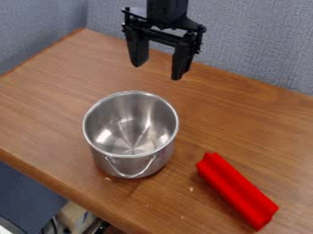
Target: Put the red object in the metal pot
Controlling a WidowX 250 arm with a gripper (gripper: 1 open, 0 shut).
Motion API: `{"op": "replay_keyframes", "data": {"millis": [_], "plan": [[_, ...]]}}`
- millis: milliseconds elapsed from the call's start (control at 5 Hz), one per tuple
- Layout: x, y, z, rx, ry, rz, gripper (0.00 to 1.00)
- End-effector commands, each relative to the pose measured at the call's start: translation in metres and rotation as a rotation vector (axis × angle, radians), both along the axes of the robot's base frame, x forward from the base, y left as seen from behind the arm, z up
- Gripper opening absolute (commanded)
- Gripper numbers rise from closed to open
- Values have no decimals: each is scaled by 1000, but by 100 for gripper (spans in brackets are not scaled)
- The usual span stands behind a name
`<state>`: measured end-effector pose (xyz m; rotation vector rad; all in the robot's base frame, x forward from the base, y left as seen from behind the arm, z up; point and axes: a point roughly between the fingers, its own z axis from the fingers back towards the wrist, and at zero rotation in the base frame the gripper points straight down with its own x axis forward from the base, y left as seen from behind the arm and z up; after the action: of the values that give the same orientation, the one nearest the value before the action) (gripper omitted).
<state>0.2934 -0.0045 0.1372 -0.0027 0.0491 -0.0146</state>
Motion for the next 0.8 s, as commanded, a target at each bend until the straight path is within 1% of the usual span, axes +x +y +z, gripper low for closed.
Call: {"op": "replay_keyframes", "data": {"millis": [0,200,400,600], "plan": [[-3,1,-4,-1,15,-28,100],[-6,0,-8,-2,28,-57,100],[-16,-2,-17,-1,19,34,100],[-29,-18,-25,-13,-31,139,100]]}}
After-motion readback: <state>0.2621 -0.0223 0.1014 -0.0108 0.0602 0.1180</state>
